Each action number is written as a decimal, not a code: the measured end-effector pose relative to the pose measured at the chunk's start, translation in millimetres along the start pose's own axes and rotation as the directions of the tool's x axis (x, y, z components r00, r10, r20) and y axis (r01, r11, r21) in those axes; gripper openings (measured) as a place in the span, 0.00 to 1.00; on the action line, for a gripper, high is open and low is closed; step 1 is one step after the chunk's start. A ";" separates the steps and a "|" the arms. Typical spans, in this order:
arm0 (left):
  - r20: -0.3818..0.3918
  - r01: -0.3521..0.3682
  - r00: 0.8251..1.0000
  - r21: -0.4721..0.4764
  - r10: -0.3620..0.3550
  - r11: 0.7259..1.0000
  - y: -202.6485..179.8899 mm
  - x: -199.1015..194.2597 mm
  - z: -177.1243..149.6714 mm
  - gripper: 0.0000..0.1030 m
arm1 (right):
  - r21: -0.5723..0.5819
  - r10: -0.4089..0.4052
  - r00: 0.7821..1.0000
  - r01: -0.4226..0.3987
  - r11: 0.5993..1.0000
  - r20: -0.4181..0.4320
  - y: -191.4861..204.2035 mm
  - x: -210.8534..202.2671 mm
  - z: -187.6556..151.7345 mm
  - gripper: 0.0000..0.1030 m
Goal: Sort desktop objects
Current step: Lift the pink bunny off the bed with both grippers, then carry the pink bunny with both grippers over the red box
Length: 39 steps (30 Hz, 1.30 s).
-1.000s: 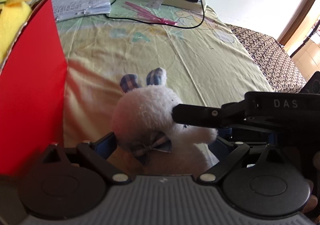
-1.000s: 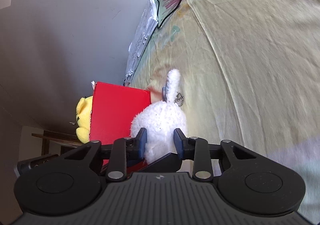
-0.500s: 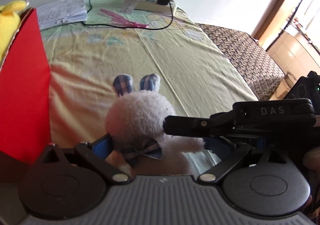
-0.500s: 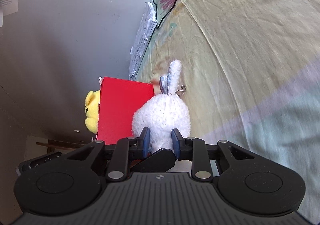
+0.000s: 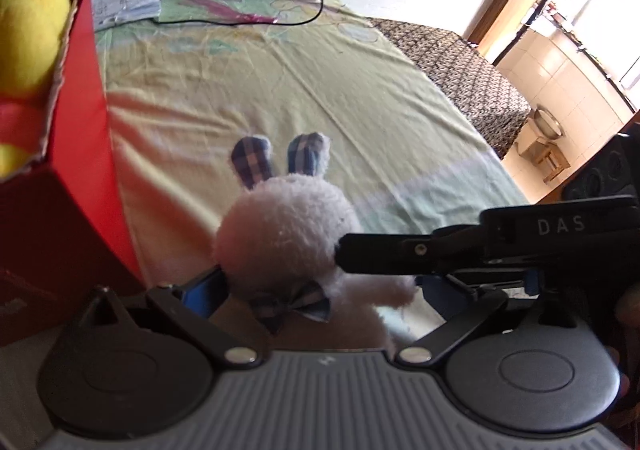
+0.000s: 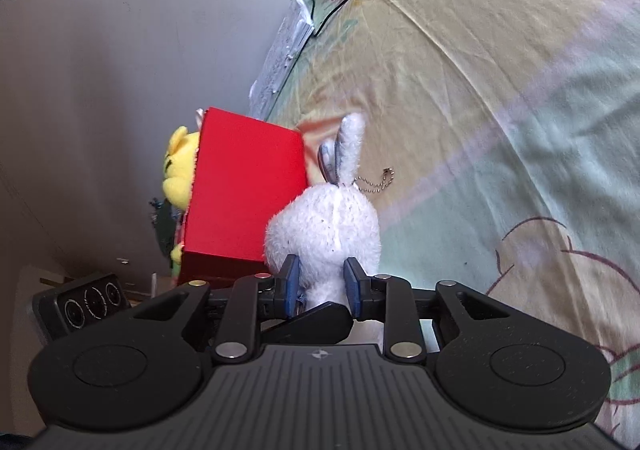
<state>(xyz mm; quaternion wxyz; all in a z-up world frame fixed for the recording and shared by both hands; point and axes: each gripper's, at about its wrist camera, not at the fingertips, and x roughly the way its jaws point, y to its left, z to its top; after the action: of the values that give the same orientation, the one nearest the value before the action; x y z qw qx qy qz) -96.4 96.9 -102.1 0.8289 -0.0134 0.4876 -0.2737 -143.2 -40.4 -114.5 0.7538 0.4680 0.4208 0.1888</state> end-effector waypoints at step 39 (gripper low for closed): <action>0.299 0.079 0.948 0.099 -0.105 0.992 -9.6 -111.7 14.0 0.98 | -0.225 0.190 0.972 -0.157 0.962 0.136 103.9 -47.3 -17.6 0.39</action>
<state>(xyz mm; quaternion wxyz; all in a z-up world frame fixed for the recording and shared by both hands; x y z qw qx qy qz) -131.1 137.4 -2.5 0.8801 -0.0424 0.3411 -0.3275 -173.3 -11.9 -6.7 0.8108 0.4332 0.2948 0.2608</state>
